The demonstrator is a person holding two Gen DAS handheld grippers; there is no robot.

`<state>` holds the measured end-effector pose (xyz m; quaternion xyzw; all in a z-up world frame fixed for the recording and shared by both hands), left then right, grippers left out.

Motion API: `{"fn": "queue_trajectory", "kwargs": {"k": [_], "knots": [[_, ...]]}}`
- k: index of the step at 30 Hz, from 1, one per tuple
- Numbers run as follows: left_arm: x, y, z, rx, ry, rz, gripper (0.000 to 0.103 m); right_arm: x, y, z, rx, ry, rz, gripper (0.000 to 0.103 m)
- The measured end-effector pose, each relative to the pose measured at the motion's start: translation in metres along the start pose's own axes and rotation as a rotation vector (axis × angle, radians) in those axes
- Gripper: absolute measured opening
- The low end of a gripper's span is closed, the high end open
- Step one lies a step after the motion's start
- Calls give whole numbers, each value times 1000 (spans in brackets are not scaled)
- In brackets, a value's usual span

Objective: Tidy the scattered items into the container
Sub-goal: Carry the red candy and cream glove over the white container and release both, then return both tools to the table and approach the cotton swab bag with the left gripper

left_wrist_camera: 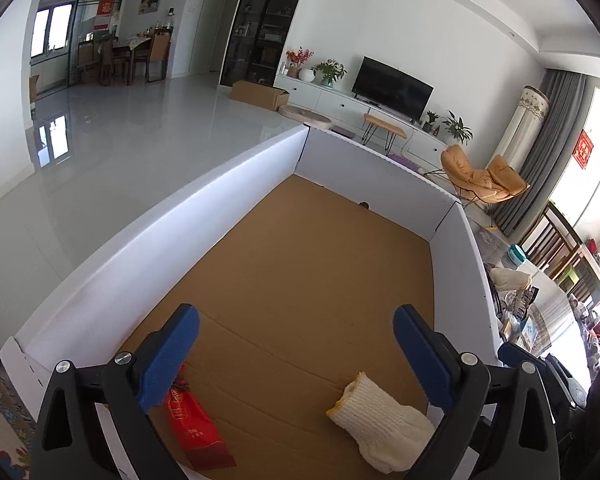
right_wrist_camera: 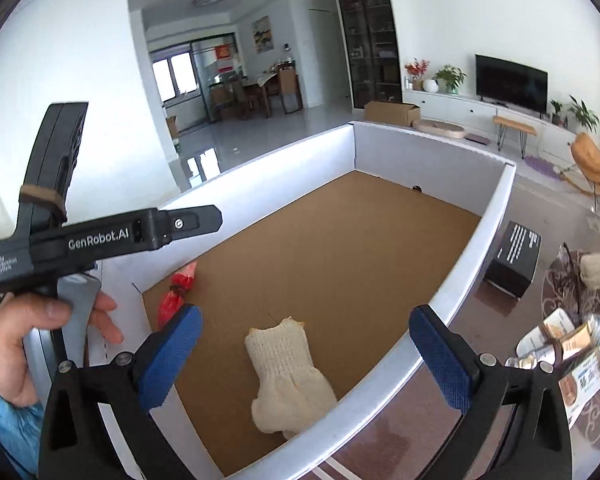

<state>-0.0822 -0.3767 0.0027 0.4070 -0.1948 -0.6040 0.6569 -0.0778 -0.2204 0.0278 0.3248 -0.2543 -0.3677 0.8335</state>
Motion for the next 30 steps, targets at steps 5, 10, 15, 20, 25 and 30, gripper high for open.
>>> {"fn": "queue_trajectory", "kwargs": {"k": [5,10,15,20,25,30], "knots": [[-4,1,-3,-13,0,17,99,-1,1,8,-40,-71,39,103],[-10,-3,3,-29,44,3,99,-26,1,15,-83,-145,22,103],[-15,-17,9,24,69,-59,100,-54,0,26,-84,-176,47,103],[-9,0,7,-23,121,-29,103,-106,21,17,-76,-146,-105,103],[-37,33,0,-86,60,-26,103,-187,-2,-17,136,-97,-232,103],[-94,58,-12,-89,-39,-90,103,-243,28,-64,168,-158,-213,103]]}}
Point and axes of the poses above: each gripper's, at about its wrist camera, not at the fingertips, and y roughly against the way its jaws point, x to its left, z to its top, the point moved 7 cm from there along -y, roughly the way its jaws point, and after that the axes turned 10 degrees about x, right-handed, at the moved point
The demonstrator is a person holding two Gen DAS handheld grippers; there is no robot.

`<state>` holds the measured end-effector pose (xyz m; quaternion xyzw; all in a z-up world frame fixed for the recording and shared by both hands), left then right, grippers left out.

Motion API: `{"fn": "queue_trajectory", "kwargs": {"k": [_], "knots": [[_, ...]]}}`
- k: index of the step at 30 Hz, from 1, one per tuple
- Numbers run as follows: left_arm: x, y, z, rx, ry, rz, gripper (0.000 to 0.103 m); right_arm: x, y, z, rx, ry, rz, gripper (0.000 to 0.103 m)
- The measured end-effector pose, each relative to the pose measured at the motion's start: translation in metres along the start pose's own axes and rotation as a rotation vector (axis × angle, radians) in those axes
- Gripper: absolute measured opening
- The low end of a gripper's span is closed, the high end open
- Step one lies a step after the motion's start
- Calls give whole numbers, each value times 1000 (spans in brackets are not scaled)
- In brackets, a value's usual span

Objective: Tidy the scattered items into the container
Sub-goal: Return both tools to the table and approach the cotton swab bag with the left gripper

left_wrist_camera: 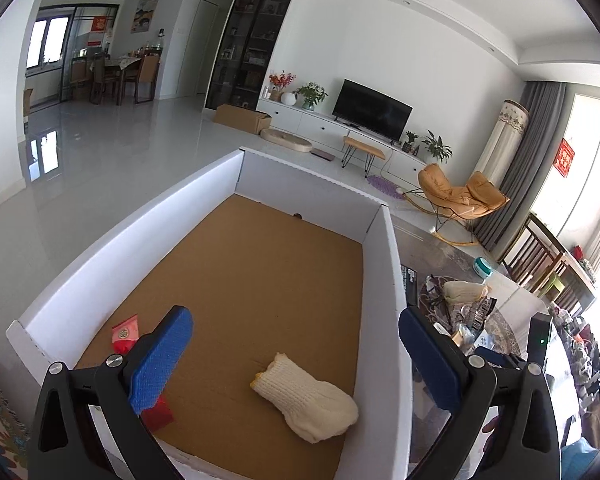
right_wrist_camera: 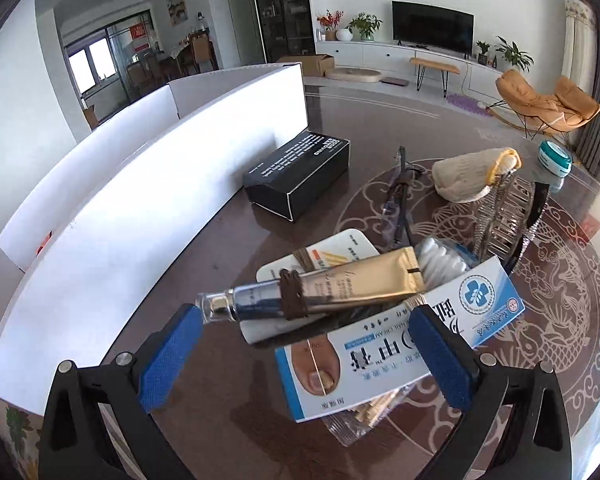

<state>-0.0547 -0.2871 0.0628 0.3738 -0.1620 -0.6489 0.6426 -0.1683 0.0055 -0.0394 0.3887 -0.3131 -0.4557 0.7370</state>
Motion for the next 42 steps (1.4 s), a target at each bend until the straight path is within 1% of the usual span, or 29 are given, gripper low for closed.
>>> {"fn": "queue_trajectory", "kwargs": {"k": [3,5,7,9,11,13,15,16,18,19,20,21,25,27,35,42], "knots": [[-51,5,-8,27,-84,-49,103,-48,5,-28,47,-60,-48,103],[-91,6,-17,49,-156,-86,103,-77,17,-42,38,-92,-73,103],[-132,1,-30,78,-234,-118,103,-98,36,-53,7,-125,-61,103],[-168,-13,-50,140,-299,-147,103,-117,57,-65,-30,-149,-55,103],[-196,-40,-76,231,-364,-160,103,-132,76,-81,-41,-169,-73,103],[-213,-75,-105,338,-413,-148,103,-148,84,-97,-13,-179,-101,103],[-222,-111,-135,441,-434,-115,103,-161,87,-116,30,-171,-141,103],[-222,-125,-151,477,-439,-95,103,-166,87,-126,50,-162,-164,103],[-223,-145,-173,516,-437,-78,103,-174,88,-142,86,-140,-200,103],[-223,-152,-179,526,-435,-70,103,-178,88,-148,97,-131,-210,103],[-226,-154,-180,496,-456,-45,103,-181,86,-154,105,-124,-217,103],[-229,-157,-181,491,-476,-30,103,-184,86,-159,113,-119,-219,103],[-238,-168,-176,494,-519,14,103,-191,79,-168,141,-124,-216,103],[-239,-171,-172,497,-518,14,103,-195,76,-166,140,-141,-201,103],[-247,-192,-152,506,-529,9,103,-197,76,-159,91,-148,-211,103],[-257,-209,-138,482,-537,-2,103,-196,76,-158,88,-149,-210,103]]}}
Point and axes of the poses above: each gripper's, at about its wrist camera, not at the fingertips, and y roughly against the way its jaws point, x to its left, z to its top, the point moved 7 cm from there along -y, roughly the way its jaws point, and after that the axes turned 10 degrees about x, right-handed, at the moved point
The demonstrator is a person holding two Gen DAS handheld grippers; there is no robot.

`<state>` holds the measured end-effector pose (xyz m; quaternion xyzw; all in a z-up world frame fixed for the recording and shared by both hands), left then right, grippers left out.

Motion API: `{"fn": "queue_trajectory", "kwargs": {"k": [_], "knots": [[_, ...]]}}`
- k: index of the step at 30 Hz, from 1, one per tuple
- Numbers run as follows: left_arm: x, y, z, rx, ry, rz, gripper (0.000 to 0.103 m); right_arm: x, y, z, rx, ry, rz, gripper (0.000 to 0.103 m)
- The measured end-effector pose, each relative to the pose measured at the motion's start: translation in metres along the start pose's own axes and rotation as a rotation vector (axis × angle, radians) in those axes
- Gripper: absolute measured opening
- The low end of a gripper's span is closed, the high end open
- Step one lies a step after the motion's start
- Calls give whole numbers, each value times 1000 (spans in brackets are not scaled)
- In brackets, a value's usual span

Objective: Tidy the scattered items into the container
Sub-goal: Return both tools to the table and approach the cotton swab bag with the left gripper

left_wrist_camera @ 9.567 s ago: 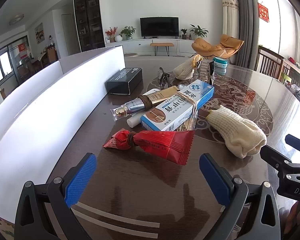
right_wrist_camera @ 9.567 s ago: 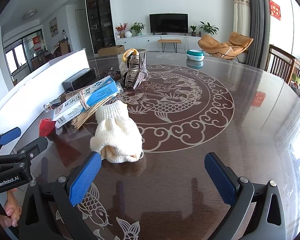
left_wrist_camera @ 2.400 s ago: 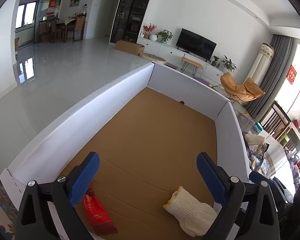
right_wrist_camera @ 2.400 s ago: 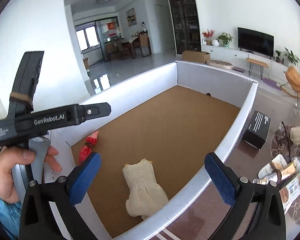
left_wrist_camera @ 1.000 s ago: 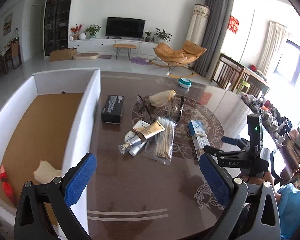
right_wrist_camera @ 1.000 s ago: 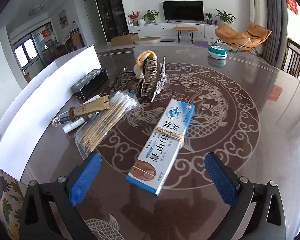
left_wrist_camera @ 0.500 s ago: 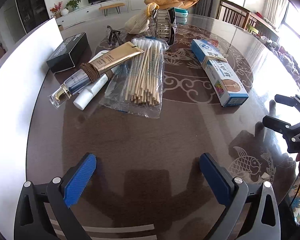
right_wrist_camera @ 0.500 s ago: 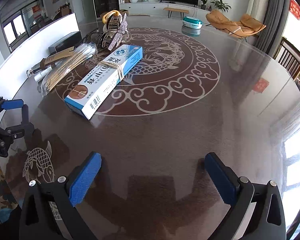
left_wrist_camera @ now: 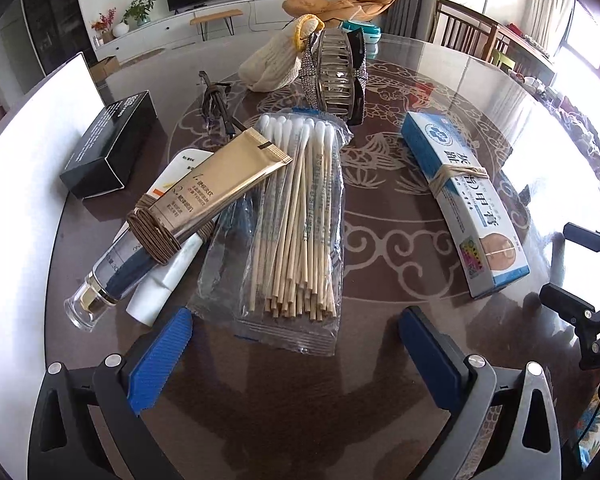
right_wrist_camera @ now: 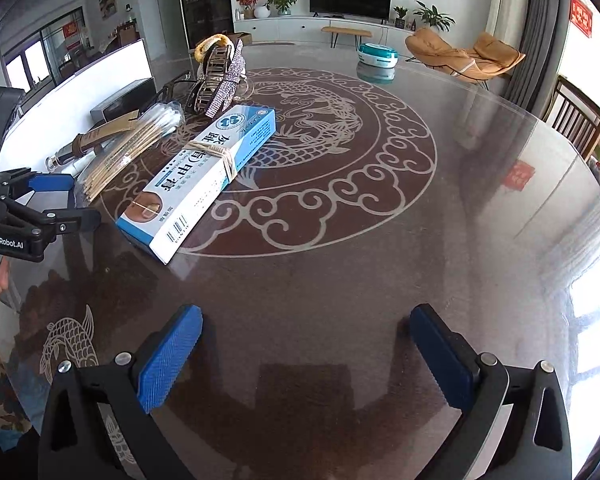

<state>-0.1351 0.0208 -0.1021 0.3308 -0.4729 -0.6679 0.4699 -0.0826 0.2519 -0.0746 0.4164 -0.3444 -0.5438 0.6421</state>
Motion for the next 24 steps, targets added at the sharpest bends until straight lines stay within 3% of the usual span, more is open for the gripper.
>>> {"fn": "queue_trajectory", "kwargs": {"k": [11,24], "knots": [[7,-13,43,26,57,20,103,0,0,2,0,-2,-1,103],[4,-9,47,-15,84,32,103,0,0,2,0,-3,-1,103]]}}
Point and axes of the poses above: each gripper's, at about its wrist camera, not at the fingertips, and y roughly against the way its jaws point, x to its left, z to its top, the point moved 7 cm from there along -y, roughly the way its jaws point, and after that the axes turned 10 degrees about x, right-handed, at the moved point
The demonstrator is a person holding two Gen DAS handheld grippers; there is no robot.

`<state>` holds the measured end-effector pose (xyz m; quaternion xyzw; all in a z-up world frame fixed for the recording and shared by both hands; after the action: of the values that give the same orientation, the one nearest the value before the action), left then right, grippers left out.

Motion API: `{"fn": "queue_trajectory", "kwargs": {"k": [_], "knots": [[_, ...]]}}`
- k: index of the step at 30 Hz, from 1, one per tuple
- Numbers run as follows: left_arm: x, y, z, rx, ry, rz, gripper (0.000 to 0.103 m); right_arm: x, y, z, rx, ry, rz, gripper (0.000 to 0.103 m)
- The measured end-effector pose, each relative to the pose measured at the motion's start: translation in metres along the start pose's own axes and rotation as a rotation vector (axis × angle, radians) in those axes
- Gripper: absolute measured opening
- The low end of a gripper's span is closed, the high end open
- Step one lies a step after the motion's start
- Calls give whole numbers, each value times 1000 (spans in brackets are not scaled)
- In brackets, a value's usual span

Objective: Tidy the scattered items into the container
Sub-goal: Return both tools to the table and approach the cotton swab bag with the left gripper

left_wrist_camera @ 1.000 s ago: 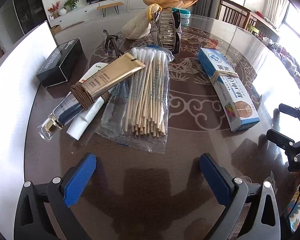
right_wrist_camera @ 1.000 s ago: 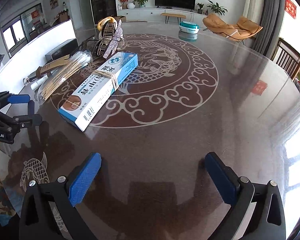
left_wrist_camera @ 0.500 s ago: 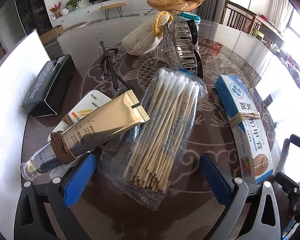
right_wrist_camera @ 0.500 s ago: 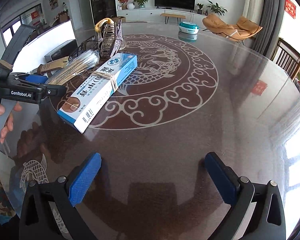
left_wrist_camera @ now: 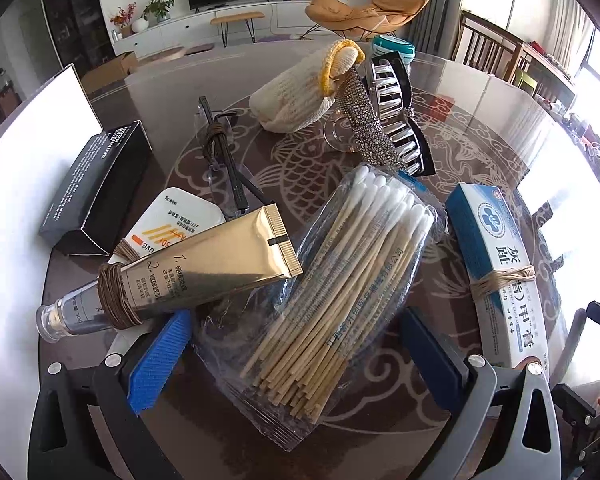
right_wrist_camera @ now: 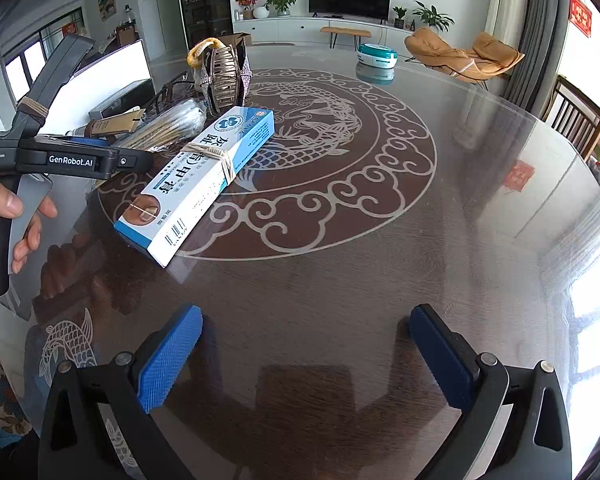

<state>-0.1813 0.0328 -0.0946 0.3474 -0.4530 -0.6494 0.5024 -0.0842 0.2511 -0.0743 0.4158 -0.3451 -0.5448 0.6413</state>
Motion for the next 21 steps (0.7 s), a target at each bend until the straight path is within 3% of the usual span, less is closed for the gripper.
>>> {"fn": "queue_trajectory", "kwargs": {"k": [21], "knots": [[0,-1,-1,0,0,5,103,0,0,0,0,-2,-1,103]]}}
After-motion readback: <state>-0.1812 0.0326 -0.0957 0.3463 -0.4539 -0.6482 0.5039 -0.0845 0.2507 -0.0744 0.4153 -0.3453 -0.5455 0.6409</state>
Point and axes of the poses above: each gripper's, at about its wrist camera, not at the fingertips, and y roughly against the way its jaws point, x to its left, z to its top, the point moved 7 cm from there along -y, roughly the way its jaws point, and after that the axes turned 10 degrees about x, right-handed, at the moved point
